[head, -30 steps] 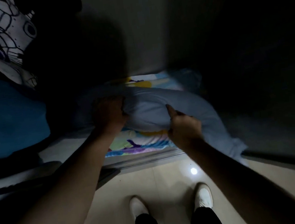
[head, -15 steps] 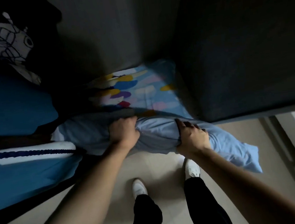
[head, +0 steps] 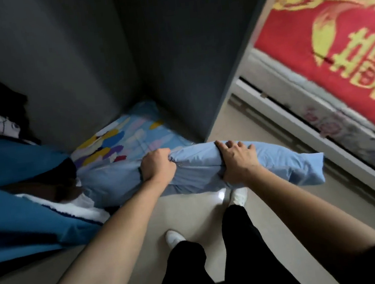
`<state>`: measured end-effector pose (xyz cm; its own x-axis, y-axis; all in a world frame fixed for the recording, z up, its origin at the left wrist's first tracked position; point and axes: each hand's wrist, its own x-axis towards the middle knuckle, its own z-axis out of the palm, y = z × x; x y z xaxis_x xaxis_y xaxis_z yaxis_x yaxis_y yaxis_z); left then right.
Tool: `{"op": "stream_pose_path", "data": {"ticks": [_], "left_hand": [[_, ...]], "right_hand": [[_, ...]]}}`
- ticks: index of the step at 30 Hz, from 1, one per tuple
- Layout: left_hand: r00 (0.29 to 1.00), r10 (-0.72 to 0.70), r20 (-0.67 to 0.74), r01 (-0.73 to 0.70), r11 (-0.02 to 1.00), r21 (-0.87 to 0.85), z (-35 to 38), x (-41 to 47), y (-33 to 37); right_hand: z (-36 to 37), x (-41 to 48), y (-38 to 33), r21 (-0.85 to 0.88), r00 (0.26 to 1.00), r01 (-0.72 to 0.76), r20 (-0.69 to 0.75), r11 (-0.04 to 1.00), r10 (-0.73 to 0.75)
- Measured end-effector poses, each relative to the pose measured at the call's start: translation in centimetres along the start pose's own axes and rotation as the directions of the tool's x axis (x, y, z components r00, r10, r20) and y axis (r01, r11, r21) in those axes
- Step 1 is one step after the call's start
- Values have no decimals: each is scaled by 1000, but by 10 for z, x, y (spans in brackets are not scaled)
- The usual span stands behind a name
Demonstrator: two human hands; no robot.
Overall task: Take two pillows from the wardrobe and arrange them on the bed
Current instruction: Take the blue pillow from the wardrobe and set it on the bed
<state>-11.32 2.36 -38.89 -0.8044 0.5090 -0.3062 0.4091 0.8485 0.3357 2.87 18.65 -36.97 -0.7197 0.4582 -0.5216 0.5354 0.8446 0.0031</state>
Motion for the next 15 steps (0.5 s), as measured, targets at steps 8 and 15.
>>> {"op": "stream_pose_path", "data": {"ticks": [8,15], "left_hand": [[976,199,86,-190,976,-106,-27,-49,75],[852,429,299,-498,840,214,2,-84,151]], "right_hand": [[-51,-85,73,32,996,39,-76,999,-36],[-78,-153,193,82,969,59,-244,995,-37]]}}
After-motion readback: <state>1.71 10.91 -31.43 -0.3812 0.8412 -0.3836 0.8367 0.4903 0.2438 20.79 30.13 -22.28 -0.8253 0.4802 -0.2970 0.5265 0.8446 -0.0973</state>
